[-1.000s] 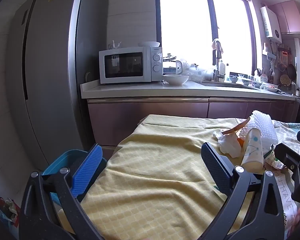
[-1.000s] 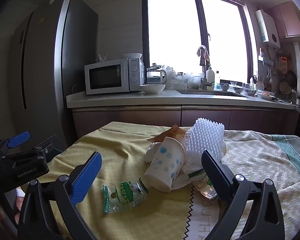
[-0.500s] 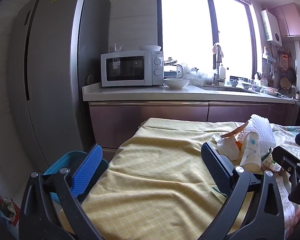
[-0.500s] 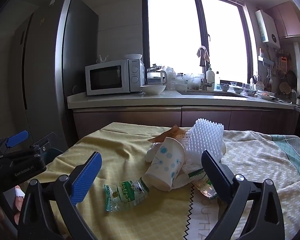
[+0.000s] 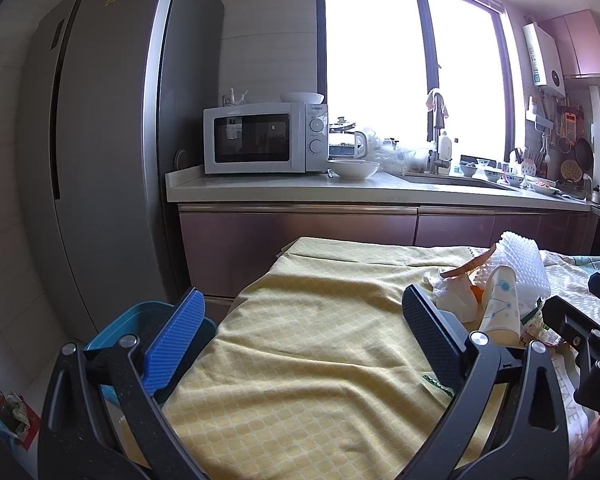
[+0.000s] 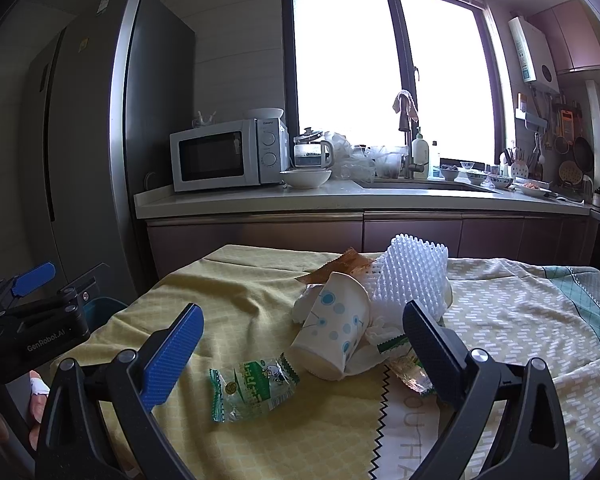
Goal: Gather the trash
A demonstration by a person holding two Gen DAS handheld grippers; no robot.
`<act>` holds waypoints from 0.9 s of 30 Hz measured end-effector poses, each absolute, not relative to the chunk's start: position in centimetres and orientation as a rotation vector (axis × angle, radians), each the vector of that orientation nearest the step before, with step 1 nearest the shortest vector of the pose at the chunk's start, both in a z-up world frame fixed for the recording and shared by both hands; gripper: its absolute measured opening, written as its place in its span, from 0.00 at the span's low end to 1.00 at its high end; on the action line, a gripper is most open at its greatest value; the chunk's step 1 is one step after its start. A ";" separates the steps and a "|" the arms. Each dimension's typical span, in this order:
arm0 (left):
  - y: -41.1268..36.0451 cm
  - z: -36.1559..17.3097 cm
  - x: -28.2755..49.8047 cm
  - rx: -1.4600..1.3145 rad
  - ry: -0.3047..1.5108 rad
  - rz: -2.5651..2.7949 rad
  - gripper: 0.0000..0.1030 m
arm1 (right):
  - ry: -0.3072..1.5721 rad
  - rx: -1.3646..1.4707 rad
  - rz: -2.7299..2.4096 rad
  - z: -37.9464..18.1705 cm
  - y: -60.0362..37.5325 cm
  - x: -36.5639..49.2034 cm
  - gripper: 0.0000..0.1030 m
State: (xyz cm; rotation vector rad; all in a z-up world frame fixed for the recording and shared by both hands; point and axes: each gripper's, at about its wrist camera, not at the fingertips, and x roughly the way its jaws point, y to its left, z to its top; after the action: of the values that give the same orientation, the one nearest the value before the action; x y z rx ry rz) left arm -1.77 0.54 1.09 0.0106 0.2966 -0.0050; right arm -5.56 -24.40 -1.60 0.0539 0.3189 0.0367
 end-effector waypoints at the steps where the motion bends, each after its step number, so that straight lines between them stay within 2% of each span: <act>1: 0.5 1.1 -1.8 0.011 0.295 -0.004 0.95 | 0.319 0.054 0.037 -1.6 -24.4 -5.6 0.94; 27: 0.7 1.0 -2.1 0.001 0.287 -0.006 0.95 | 0.318 0.062 0.043 -1.8 -24.7 -5.4 0.94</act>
State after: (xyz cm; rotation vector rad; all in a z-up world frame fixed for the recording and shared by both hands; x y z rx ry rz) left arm -2.15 0.66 0.99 0.0005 0.2869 -0.0060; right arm -5.42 -24.66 -1.76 0.0618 0.3176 0.0428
